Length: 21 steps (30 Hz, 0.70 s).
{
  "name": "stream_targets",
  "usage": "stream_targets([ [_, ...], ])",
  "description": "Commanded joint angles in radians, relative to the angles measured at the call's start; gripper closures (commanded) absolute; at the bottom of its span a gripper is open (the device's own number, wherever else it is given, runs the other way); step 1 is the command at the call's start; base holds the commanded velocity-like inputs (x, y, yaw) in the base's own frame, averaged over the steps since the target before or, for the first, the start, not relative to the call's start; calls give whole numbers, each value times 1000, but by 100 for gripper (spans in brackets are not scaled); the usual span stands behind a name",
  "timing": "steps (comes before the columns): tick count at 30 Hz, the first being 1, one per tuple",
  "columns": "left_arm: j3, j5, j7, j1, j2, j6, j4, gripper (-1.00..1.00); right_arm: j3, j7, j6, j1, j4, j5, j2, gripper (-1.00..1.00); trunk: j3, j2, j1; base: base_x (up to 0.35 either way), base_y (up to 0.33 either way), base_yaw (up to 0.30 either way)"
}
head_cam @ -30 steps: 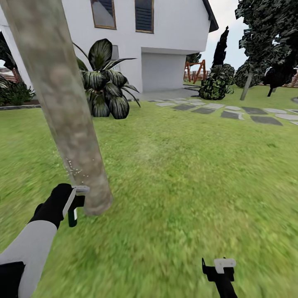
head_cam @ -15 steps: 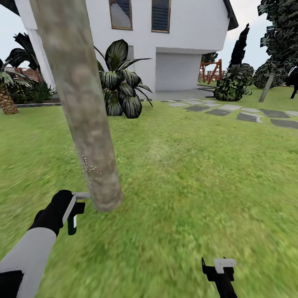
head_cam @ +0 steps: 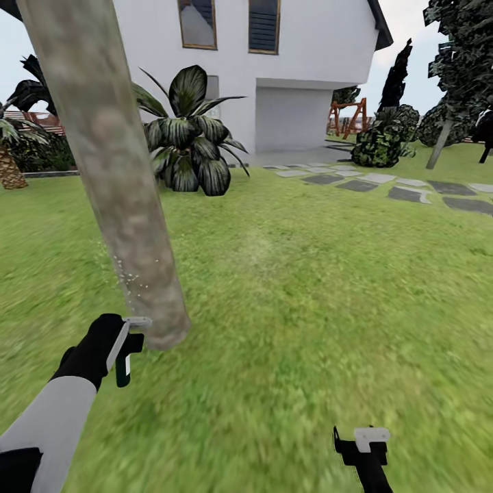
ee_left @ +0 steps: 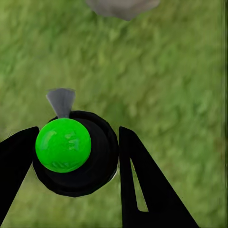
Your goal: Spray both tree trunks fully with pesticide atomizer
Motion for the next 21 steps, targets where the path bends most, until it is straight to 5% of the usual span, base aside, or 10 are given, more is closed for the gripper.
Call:
stream_targets([
  [1, 2, -7, -3, -1, 0, 5, -1, 100, 8, -4, -1, 0, 0, -4, 0, -100, -1, 0, 0, 0, -273, 0],
  [14, 5, -8, -2, -1, 2, 5, 1, 100, 9, -4, -1, 0, 0, -4, 0, -100, -1, 0, 0, 31, -273, 1],
  [21, 5, -7, 0, -1, 1, 5, 1, 100, 9, -4, -1, 0, 0, -4, 0, -100, -1, 0, 0, 185, -234, 218],
])
